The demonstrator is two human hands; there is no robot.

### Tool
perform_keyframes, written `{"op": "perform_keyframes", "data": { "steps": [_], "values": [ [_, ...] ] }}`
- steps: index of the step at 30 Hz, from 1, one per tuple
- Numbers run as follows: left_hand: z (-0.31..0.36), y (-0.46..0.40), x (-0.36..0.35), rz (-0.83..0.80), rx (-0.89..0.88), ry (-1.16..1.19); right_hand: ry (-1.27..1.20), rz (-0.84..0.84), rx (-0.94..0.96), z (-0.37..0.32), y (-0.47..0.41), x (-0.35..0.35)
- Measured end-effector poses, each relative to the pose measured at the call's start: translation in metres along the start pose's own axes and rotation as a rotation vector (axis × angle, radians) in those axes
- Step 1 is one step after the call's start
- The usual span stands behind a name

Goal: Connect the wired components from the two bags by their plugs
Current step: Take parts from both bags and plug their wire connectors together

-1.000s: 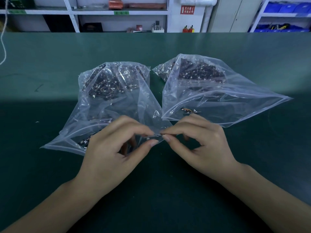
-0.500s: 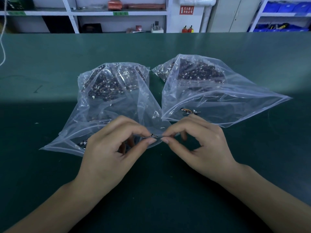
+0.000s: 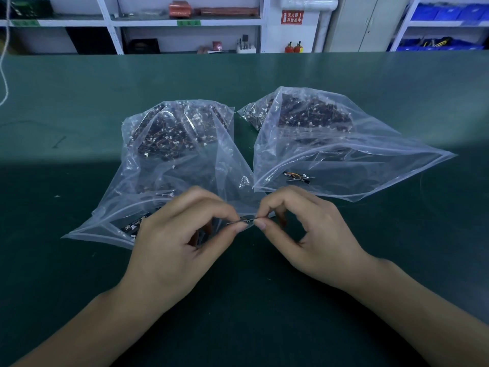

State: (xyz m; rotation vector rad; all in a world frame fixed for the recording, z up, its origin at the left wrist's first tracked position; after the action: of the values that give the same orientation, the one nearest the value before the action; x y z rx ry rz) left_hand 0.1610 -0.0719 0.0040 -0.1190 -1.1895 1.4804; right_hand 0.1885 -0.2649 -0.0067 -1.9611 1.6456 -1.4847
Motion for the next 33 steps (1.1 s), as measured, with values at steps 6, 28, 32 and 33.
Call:
{"op": "perform_keyframes", "data": {
  "steps": [6, 28, 32, 33],
  "values": [
    [-0.002, 0.0, 0.0, 0.003, 0.011, -0.001, -0.008, -0.005, -0.015, 0.0, 0.0, 0.001],
    [-0.01, 0.0, 0.002, -0.069, 0.051, -0.114, 0.037, 0.12, -0.092, 0.04, -0.01, 0.041],
    [-0.011, -0.002, 0.007, -0.057, 0.021, -0.211, 0.133, 0.261, -0.255, 0.059, -0.008, 0.054],
    [-0.01, -0.003, 0.009, -0.053, -0.009, -0.243, 0.191, 0.278, -0.268, 0.062, -0.007, 0.057]
  ]
}}
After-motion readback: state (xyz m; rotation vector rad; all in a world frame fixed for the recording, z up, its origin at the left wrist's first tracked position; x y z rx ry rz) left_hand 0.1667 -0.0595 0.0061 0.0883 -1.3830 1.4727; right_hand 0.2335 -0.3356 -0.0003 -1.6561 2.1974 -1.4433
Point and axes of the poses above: each hand's wrist, its own y-axis away from the middle knuckle, its own x-axis out of the back of the hand, z = x × y, the point moved 6 cm from there along -y, towards the middle knuckle, and after that the axes turned 3 degrees about z, right-handed, at the moved point
